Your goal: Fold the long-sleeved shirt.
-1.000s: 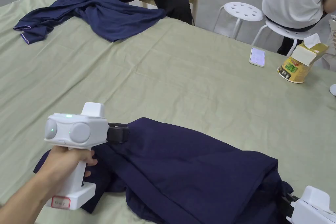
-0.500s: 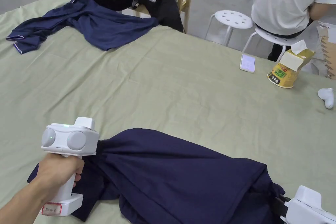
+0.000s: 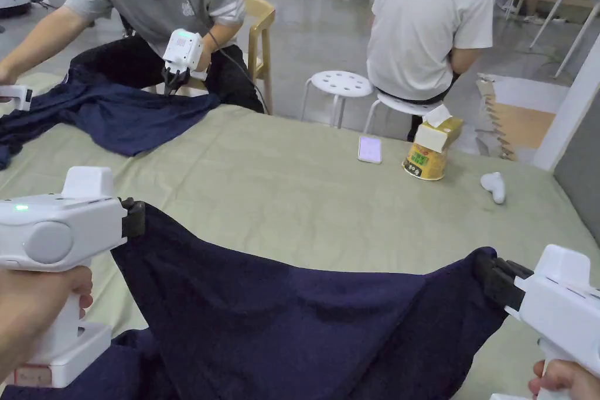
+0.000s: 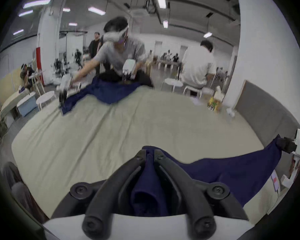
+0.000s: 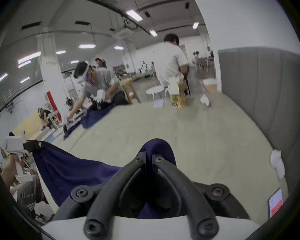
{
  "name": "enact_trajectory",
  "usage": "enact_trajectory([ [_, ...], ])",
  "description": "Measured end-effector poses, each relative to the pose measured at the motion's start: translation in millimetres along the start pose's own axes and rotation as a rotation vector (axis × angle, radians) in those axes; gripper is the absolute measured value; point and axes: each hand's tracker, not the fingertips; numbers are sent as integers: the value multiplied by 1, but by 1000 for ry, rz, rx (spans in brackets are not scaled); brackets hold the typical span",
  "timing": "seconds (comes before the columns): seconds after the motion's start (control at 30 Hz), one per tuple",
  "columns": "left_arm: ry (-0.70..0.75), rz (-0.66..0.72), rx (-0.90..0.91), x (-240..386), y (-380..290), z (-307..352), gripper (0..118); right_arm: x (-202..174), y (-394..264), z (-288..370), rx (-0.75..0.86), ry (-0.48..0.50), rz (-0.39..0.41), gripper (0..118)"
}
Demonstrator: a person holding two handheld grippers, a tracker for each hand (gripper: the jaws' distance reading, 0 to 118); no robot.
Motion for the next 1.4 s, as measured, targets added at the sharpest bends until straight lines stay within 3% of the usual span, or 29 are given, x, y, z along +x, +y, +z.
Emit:
enact_trajectory([
  [0.23, 13, -78, 209, 31, 90, 58, 11, -17, 99, 62, 182, 5, 122, 2],
  [0.43, -4, -74, 312, 52, 179, 87, 11, -29, 202, 121, 346, -97, 200, 2],
  [0.57, 26, -115, 377, 75, 240, 86, 11, -21, 269, 141, 420, -159, 207, 2],
  [1.03, 53, -134, 471, 165, 409, 22, 10, 13, 440, 92, 545, -320, 208, 2],
  [1.13, 111, -136, 491, 185, 435, -2, 10, 19, 465, 79, 600, -350, 237, 2],
  [1.27, 80, -33, 503, 201, 460, -17, 10, 21, 483, 66, 644, -393, 227, 2],
  [1.4, 87, -67, 512, 209, 458, -34, 10, 30, 482, 57, 664, -389, 237, 2],
])
